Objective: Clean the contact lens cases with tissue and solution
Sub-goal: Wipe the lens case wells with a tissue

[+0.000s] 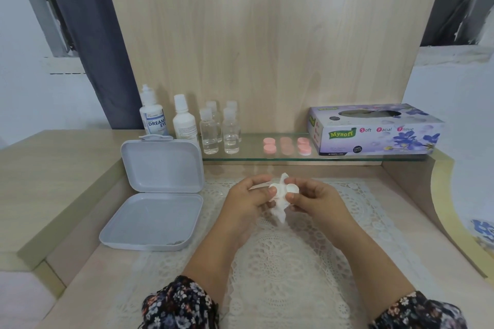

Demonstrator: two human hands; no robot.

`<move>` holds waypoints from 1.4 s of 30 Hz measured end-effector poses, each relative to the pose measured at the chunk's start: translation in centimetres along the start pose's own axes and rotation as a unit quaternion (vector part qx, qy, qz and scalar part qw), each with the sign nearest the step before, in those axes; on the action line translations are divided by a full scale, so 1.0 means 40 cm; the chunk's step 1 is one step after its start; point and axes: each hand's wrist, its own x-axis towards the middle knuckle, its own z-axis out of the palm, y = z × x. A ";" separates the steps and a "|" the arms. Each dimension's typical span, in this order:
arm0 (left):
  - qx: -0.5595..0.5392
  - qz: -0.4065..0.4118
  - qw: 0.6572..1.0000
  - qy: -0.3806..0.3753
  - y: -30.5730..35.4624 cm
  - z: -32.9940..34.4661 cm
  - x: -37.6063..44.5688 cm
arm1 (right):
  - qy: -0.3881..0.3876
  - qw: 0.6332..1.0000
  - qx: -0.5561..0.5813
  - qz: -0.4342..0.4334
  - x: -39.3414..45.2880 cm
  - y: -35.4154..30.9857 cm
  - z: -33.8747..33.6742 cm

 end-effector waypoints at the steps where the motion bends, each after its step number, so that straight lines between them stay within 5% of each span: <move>1: -0.019 -0.008 1.000 0.002 0.000 -0.003 0.002 | -0.001 1.000 -0.011 -0.008 -0.001 0.000 0.002; 8: -0.037 -0.025 0.998 0.046 -0.003 -0.008 0.006 | 0.001 0.999 -0.024 -0.037 0.003 0.001 0.005; 14: -0.026 -0.027 0.999 -0.011 0.005 -0.014 0.008 | 0.005 0.999 0.013 -0.043 0.008 0.007 -0.007; 18: 0.054 -0.031 0.997 0.049 -0.005 -0.034 0.019 | 0.031 0.998 0.020 -0.048 0.011 0.006 -0.019; 26: 0.118 0.079 0.983 0.117 0.002 -0.012 0.013 | 0.056 0.998 -0.015 -0.037 0.015 0.011 -0.013; 29: 0.250 0.134 0.955 0.081 -0.016 0.011 0.001 | 0.046 0.998 -0.017 -0.036 0.010 0.009 -0.010; 33: 0.424 0.221 0.877 0.041 -0.043 0.013 0.000 | 0.053 0.998 -0.017 -0.034 0.006 0.007 -0.007; 42: 0.340 0.139 0.930 0.027 -0.021 0.007 0.009 | 0.056 0.997 -0.007 -0.042 0.002 0.005 -0.003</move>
